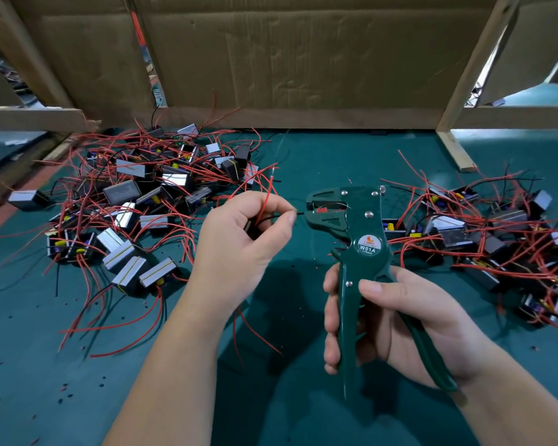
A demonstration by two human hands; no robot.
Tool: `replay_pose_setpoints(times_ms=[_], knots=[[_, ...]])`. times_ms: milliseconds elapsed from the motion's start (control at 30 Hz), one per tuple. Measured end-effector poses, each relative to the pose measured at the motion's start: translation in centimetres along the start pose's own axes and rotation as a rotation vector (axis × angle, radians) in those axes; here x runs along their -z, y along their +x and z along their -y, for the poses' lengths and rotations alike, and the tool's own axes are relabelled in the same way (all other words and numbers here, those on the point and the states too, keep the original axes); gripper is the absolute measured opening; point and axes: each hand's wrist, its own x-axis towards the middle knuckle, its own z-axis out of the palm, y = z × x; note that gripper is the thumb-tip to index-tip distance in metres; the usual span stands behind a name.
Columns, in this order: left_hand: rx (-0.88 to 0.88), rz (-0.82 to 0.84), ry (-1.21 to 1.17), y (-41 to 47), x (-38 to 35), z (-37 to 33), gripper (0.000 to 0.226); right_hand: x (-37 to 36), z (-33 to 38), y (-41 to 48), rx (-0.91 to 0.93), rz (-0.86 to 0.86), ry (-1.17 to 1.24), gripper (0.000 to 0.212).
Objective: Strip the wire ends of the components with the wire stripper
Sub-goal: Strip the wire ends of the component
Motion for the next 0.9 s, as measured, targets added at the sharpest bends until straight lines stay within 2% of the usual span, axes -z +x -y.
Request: replay_pose_setpoints(times_ms=[667,800,900], knots=[[-0.033,0.029,0.032,-0.07,0.06,-0.07,0.004,-0.13,-0.21,-0.07,-0.005,-0.043,-0.058,0.048],[0.088,0.073,-0.187,-0.19,-0.24,-0.37,0.013,-0.54,-0.18,0.34,0.023,-0.205,-0.047,0.043],[0.143,0.186,-0.079,-0.27,-0.40,-0.17,0.026,-0.68,-0.14,0.63,0.027,-0.266,-0.034,0.033]])
